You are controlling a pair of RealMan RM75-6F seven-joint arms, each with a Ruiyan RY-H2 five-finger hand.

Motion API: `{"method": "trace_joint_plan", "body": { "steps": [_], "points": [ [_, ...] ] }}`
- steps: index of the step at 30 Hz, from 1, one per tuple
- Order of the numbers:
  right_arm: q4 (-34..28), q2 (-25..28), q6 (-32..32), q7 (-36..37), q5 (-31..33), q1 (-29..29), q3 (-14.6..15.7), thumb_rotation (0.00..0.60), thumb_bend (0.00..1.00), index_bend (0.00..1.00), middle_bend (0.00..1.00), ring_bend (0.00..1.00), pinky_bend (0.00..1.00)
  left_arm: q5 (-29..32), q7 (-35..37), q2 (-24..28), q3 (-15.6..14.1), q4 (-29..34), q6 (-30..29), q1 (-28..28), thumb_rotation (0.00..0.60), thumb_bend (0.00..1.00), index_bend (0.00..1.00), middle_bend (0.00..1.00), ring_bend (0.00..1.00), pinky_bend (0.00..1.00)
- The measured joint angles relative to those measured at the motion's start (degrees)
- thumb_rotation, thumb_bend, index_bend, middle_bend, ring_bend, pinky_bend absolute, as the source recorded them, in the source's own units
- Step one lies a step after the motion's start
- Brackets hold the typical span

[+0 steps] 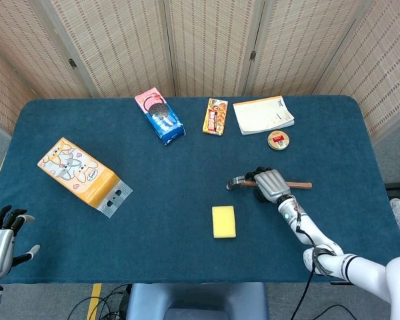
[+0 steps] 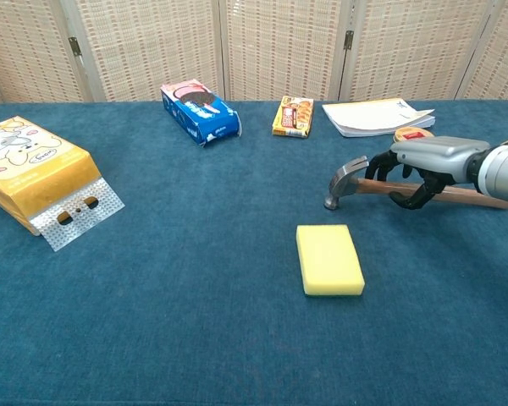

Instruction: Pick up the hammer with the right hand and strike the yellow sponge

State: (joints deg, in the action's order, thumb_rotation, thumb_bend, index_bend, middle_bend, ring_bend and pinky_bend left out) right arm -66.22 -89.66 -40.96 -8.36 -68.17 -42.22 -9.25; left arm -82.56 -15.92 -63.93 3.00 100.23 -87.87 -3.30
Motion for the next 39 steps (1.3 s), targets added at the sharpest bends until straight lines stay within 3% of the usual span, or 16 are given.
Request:
{"method": "trace_joint_plan", "body": {
  "steps": [39],
  "points": [
    [5.5, -3.8, 1.2, 0.7, 3.9, -1.9, -0.3, 0.600, 0.47, 0.44, 0.49, 0.20, 0.27, 0.4, 0.1, 0.7, -0.4, -0.4, 0.6, 0.5, 0.600, 0.18, 0.36, 0.29, 0.15, 0.20]
  ]
}}
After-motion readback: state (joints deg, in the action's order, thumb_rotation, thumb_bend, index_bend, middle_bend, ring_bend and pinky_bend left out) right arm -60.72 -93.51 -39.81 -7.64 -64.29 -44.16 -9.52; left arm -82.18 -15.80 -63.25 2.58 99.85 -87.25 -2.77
